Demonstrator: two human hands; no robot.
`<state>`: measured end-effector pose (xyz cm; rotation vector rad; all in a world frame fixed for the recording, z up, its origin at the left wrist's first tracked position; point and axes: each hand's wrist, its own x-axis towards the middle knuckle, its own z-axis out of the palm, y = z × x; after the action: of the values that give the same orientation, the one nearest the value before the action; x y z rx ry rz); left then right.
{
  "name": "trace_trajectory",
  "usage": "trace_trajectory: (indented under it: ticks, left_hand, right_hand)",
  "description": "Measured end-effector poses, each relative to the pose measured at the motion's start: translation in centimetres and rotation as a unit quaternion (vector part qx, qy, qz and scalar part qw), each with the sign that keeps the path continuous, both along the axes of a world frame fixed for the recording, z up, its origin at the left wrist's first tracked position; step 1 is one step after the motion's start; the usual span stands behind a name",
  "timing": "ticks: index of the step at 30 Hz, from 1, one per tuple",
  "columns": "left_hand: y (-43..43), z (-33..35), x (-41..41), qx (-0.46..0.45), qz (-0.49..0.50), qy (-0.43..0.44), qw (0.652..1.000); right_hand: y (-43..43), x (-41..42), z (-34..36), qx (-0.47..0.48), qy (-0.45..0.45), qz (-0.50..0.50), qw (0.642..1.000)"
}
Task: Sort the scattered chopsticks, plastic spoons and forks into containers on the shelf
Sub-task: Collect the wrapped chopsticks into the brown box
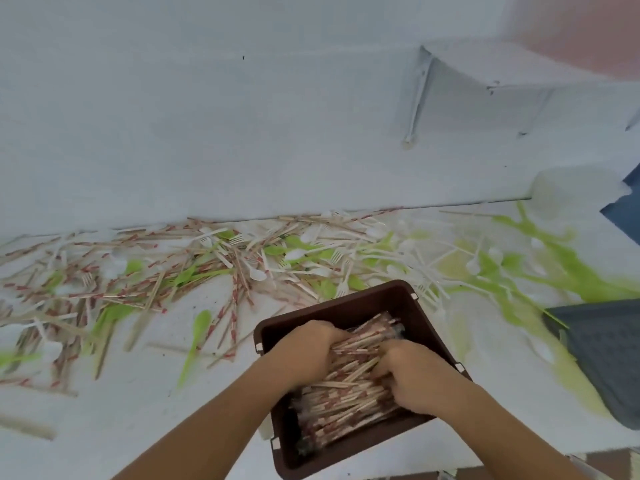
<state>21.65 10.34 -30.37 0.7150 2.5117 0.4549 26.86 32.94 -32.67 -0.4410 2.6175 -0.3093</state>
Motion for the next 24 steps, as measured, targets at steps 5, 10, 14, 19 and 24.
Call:
trace_trajectory:
  ticks: [5,10,14,19,24]
  left_hand:
    - [-2.2,1.7,0.7,0.089,0.068,-0.022,0.993]
    - [-10.8,6.2,2.1,0.259,0.229,-0.036,0.938]
    - [-21.4,5.2,0.9,0.215,0.337,-0.003,0.917]
    - [-31.9,0.8,-4.8,0.1,0.378,0.042,0.92]
    - [-37.5,-3.6,-13.7,-0.034,0.34,0.054,0.938]
  right_hand:
    - [-1.2,-0.6,1.8,-0.03,0.056,-0.022,0.998]
    - [-5.3,-2.1,6.4,-0.27,0.072,-0.155,0.948]
    - [-13.6,-5.4,8.4,-0.364,0.1,-0.164,0.911]
    - [-25.6,-14.2,6.6,-0.27,0.024,-0.164,0.948]
    - [-33.9,-22.0,-0.4,-0.044,0.001,-0.209,0.977]
